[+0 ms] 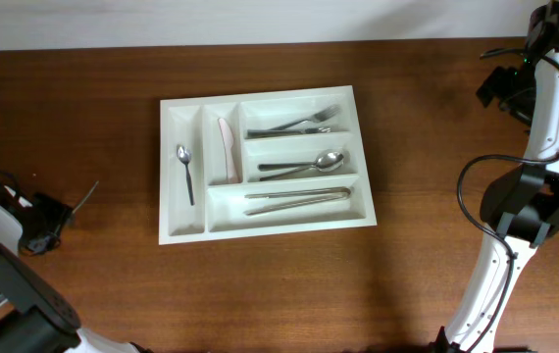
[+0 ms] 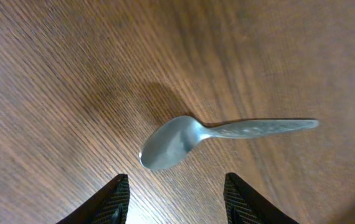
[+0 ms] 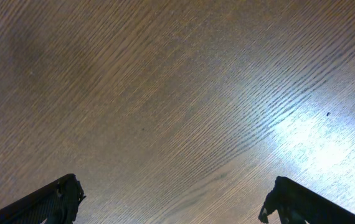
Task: Pack container
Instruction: 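Close the left gripper on the second silver spoon and lift it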
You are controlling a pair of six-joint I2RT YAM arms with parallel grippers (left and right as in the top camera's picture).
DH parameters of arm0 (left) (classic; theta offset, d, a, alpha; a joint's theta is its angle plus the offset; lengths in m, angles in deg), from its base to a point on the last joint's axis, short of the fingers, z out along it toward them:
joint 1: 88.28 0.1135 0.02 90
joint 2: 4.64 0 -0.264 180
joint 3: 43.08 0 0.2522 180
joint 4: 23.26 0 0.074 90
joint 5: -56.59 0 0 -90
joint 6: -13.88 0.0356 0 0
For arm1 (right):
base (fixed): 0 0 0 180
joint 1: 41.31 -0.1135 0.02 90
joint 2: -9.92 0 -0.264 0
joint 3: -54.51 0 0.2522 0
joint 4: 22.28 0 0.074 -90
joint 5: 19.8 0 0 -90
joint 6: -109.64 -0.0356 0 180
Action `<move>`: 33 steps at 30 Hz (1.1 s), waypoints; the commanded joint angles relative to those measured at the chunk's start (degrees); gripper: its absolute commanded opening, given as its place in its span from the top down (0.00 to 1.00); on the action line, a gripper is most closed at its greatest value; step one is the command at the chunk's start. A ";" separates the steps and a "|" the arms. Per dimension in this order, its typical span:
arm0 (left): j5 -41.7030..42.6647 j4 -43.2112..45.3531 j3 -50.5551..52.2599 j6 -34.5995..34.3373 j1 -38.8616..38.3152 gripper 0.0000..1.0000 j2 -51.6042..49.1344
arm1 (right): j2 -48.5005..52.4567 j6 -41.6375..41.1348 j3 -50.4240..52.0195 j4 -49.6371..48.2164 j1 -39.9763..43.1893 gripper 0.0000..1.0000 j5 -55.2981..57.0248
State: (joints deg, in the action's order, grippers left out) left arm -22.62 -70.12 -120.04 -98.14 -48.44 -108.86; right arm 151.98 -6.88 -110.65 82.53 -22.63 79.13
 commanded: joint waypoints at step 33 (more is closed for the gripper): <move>2.58 6.34 0.66 0.87 1.22 0.93 -8.33 | -2.10 0.13 -1.16 -0.02 0.09 0.01 0.11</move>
State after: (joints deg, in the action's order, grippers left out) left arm -19.28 -63.30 -120.39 -97.77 -47.24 -114.04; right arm 151.98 -6.88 -110.65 82.55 -22.63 79.13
